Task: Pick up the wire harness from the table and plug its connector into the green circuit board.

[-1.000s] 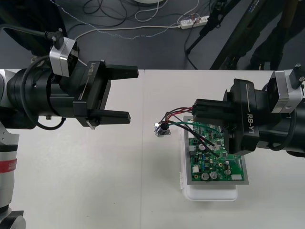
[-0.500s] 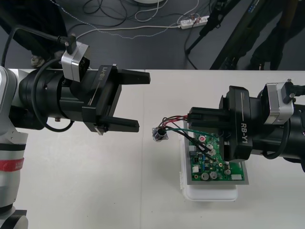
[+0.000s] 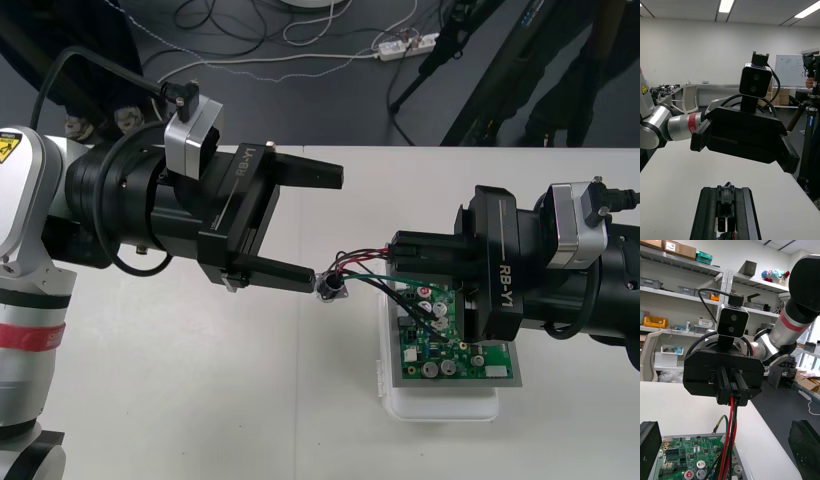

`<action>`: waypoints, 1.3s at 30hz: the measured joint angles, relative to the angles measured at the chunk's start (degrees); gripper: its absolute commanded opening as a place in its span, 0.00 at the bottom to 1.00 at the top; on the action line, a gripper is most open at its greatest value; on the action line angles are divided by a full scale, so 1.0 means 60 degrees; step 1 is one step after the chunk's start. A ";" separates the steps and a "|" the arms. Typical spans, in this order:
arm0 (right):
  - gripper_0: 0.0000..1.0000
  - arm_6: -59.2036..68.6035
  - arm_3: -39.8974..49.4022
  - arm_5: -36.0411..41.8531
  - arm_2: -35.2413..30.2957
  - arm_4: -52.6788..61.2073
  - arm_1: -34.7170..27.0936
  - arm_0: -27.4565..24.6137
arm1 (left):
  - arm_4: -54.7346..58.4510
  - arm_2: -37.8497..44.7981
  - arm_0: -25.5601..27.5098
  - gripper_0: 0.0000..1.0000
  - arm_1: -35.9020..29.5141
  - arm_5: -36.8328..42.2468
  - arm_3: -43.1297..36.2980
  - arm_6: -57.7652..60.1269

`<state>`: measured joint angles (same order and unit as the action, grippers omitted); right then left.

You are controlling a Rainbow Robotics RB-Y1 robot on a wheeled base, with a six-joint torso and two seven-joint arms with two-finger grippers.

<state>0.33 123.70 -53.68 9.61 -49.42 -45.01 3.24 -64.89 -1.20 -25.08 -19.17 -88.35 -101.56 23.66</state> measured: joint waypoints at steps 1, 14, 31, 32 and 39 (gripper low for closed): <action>0.00 -0.0015 0.0000 0.0000 0.0000 0.0000 0.0000 0.0000 | -0.0028 -0.0035 -0.0023 1.00 0.0002 0.0000 0.0000 0.0000; 0.00 -0.0346 0.0001 0.0005 0.0000 0.0000 0.0000 -0.0001 | -0.0149 -0.0717 -0.0115 1.00 0.0003 0.0000 0.0001 0.0000; 0.00 -0.0346 0.0002 0.0009 0.0000 0.0004 0.0000 -0.0002 | -0.0418 -0.0830 -0.0283 0.96 0.0230 0.0000 0.0001 -0.0813; 0.00 -0.0346 0.0002 0.0009 0.0000 0.0005 0.0000 -0.0002 | -0.0425 -0.0830 -0.0283 0.96 0.0232 0.0000 0.0001 -0.0983; 0.00 -0.0347 0.0003 0.0009 0.0000 0.0020 0.0000 -0.0002 | -0.0437 -0.0830 -0.0283 0.96 0.0237 0.0000 0.0001 -0.1360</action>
<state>-1.75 123.72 -53.62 9.62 -49.30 -45.01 3.23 -67.52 -6.18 -26.78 -17.75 -88.35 -101.55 15.50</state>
